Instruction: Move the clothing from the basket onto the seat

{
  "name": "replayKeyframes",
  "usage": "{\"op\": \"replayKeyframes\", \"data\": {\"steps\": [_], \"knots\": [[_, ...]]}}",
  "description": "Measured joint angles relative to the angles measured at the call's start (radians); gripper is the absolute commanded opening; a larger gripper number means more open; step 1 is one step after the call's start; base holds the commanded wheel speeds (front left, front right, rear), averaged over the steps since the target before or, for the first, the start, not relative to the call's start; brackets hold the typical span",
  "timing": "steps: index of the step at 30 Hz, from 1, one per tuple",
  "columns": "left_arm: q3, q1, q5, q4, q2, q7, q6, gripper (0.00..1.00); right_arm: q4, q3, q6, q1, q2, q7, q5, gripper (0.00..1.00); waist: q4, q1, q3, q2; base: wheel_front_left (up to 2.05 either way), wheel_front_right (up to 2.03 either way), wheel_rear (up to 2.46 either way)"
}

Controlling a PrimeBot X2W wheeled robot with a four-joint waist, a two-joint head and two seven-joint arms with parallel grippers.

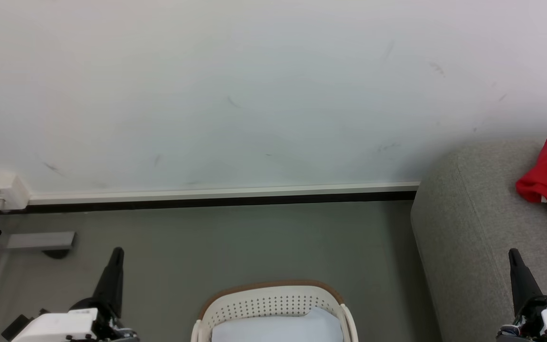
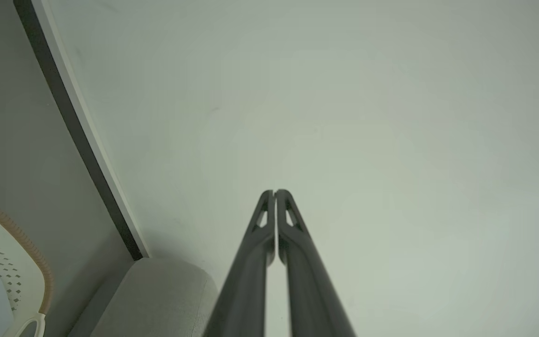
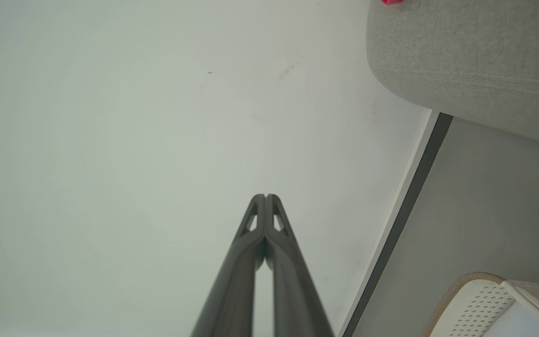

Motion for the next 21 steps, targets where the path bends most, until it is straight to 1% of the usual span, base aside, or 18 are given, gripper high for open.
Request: {"op": "replayKeyframes", "data": {"steps": [2, 21], "knots": [[0.001, -0.001, -0.009, -0.001, 0.000, 0.003, 0.000, 0.00, 0.000, -0.001, 0.000, -0.001, -0.001, 0.001, 0.016, 0.00, 0.001, 0.0000, 0.001, 0.0000, 0.00, 0.00, 0.00], [0.002, -0.002, -0.009, -0.002, 0.000, 0.003, 0.000, 0.00, -0.001, 0.001, 0.000, -0.001, -0.003, 0.000, 0.017, 0.00, 0.001, 0.0000, 0.001, 0.0000, 0.00, 0.00, 0.00]]}}
